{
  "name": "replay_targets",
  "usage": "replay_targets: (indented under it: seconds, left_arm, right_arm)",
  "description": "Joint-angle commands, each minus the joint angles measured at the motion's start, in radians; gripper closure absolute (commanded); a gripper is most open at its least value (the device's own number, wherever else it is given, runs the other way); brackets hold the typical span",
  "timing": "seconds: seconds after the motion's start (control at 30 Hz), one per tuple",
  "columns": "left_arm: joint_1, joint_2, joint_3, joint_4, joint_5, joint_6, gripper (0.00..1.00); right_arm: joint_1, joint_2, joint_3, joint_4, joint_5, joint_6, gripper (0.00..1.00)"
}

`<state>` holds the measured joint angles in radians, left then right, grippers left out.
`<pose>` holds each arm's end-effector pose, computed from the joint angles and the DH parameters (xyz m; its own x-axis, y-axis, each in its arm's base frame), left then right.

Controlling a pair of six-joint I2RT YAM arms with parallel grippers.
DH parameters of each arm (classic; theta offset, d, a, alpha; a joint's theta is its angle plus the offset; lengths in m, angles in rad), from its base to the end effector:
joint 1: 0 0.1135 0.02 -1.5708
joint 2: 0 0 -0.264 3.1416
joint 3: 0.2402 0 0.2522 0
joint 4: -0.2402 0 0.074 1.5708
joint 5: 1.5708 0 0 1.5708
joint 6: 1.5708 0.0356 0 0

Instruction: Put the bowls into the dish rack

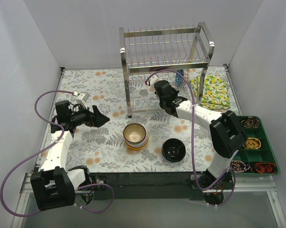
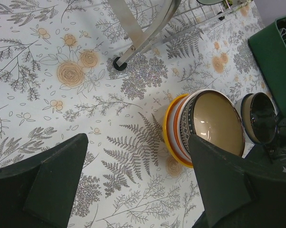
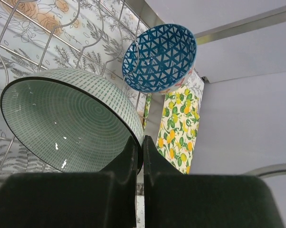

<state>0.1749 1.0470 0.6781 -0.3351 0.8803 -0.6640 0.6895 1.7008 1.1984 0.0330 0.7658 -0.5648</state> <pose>0.2133 0.0098 0.2472 -0.7903 -0.5382 -0.2928 -0.0243 0.5051 -0.8627 0.3141 0.2270 0.2648 -0.3047 -0.7512 -0.5855 -0.1713 0.6479 -0.7422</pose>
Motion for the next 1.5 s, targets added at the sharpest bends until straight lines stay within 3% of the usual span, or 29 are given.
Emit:
replay_targets:
  seconds: [0.0, 0.37, 0.73, 0.8, 1.3, 1.47]
  left_arm:
    - [0.008, 0.019, 0.001, 0.065, 0.040, -0.005, 0.13]
    - [0.008, 0.071, -0.023, 0.203, 0.140, -0.003, 0.13]
    - [0.005, 0.102, -0.052, 0.214, 0.180, 0.049, 0.13]
    - [0.005, 0.110, -0.052, 0.214, 0.184, 0.061, 0.13]
    - [-0.002, 0.165, -0.049, 0.235, 0.206, 0.056, 0.13]
    - [-0.002, 0.169, -0.046, 0.237, 0.203, 0.055, 0.11]
  right_arm:
    - [0.005, 0.059, 0.105, 0.120, 0.093, -0.056, 0.99]
    - [-0.016, 0.328, 0.391, 0.150, 0.251, -0.133, 0.99]
    - [-0.080, 0.764, 1.022, 0.094, 0.539, -0.245, 0.99]
    - [-0.085, 0.801, 1.078, 0.094, 0.575, -0.288, 0.99]
    - [-0.156, 0.769, 0.932, 0.091, 0.589, -0.285, 0.99]
    - [-0.165, 0.800, 0.978, 0.091, 0.586, -0.285, 0.99]
